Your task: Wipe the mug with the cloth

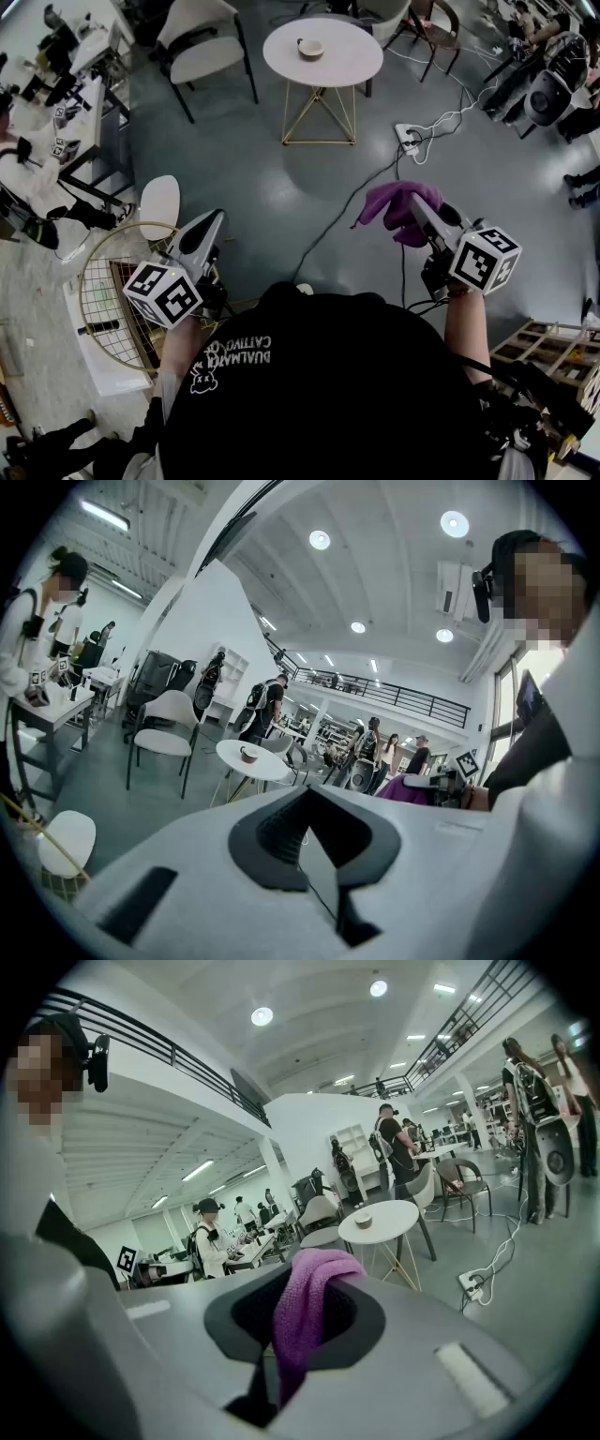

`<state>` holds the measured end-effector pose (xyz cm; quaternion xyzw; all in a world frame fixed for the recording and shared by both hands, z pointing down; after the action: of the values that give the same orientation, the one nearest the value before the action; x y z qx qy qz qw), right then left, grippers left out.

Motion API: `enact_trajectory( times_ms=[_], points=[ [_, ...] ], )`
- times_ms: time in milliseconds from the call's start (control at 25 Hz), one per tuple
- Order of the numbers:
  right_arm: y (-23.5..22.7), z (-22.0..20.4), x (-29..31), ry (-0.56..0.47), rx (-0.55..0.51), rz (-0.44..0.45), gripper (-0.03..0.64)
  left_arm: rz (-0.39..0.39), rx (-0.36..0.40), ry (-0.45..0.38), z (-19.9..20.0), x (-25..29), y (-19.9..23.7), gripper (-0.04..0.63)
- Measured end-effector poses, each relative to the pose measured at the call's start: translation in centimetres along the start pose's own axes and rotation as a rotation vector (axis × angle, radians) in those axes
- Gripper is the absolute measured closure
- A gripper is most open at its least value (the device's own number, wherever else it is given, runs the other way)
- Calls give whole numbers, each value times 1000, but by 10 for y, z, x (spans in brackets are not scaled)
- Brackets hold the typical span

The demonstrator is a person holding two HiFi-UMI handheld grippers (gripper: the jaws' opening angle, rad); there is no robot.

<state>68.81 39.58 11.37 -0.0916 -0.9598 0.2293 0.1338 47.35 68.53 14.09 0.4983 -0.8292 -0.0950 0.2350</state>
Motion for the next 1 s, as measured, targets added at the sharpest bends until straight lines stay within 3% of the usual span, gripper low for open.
enact_trajectory(
  times_ms=[360,680,1000],
  points=[
    [-9,2,2,32,-22,-7,575,-8,11,7,1,12,-6,592],
    [-16,33,7,21,-42,-17,575,-12,2,-16,26,29,-2,592],
    [-36,9,23,-115,123,-17,575,-30,19,52,16,54,26,592]
  ],
)
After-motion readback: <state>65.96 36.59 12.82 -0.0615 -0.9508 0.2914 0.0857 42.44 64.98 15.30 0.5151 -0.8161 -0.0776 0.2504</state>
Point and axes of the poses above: the fingertips, and each gripper's own axes: x forward along the fingers, y to its left, z out of its top, the point moved 4 cm from there along -x, backward along the fingers, and after that the axes turned 15 degrees about z, right-handed, at the moved point
